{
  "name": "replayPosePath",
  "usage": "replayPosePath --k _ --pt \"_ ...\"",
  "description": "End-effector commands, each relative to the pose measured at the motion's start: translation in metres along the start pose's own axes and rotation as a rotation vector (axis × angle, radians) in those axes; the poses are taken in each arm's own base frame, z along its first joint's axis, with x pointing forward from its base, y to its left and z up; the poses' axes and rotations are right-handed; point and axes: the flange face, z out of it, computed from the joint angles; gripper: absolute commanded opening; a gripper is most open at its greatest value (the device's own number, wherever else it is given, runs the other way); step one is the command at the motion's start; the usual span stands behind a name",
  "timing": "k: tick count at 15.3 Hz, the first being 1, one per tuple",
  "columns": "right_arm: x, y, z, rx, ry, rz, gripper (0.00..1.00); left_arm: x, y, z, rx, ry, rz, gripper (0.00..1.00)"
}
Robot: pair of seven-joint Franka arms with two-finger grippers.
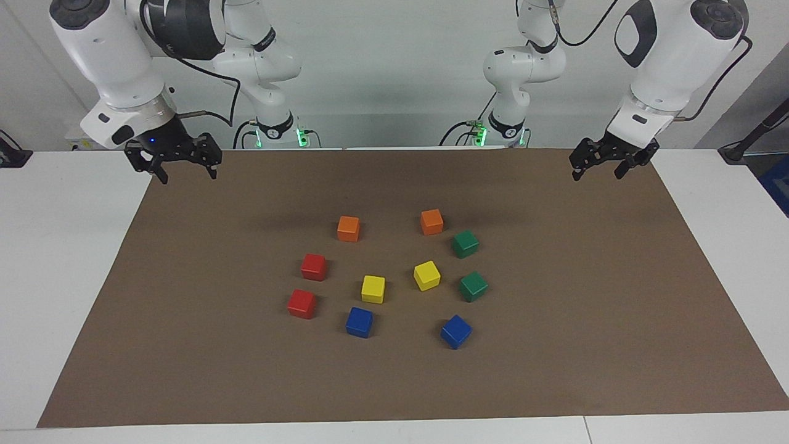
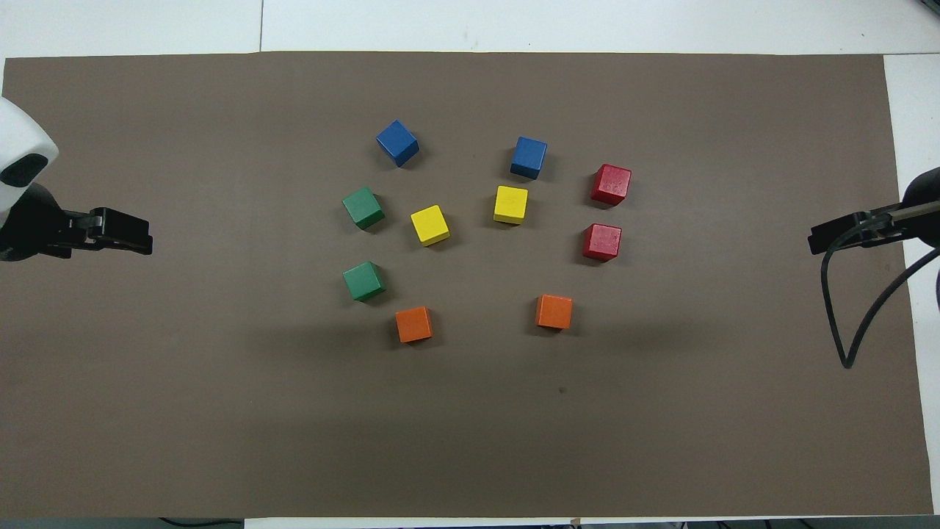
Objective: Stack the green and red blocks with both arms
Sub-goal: 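Grasp a green block with the left gripper while the right gripper grasps a red block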
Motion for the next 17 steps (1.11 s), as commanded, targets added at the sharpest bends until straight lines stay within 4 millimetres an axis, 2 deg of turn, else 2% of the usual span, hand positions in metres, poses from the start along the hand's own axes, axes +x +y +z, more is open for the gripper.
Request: replayPosePath --k 1,3,6,8,10,13,16,17 --pt "-0.006 0.001 -0.002 -0.017 0.005 0.010 1.00 0.001 0.000 -0.006 -0.019 -0.009 0.007 1.00" --pt "-0.005 0.001 -0.002 -0.018 0.005 0.010 1.00 0.001 -0.005 -0.005 -0.021 0.002 -0.014 1.00" --pt "-0.006 0.001 -0.002 -0.017 -0.001 0.012 1.00 0.008 0.006 0.006 -0.026 0.053 -0.106 1.00" --pt "-0.006 0.001 -0.003 -0.017 0.001 0.012 1.00 0.014 0.036 0.031 -0.033 0.074 -0.162 1.00" --pt "-0.007 0.003 -0.003 -0.012 0.001 0.017 1.00 0.021 0.053 0.052 -0.041 0.085 -0.214 1.00" --pt "-0.006 0.003 -0.002 -0.009 0.011 0.017 1.00 0.024 0.107 0.102 -0.053 0.083 -0.281 1.00" --pt "-0.007 -0.012 0.007 -0.007 -0.006 0.109 1.00 0.008 0.151 0.148 -0.066 0.097 -0.350 1.00" --pt "-0.004 -0.032 0.011 -0.009 0.003 0.145 1.00 0.000 0.169 0.159 -0.074 0.105 -0.359 1.00"
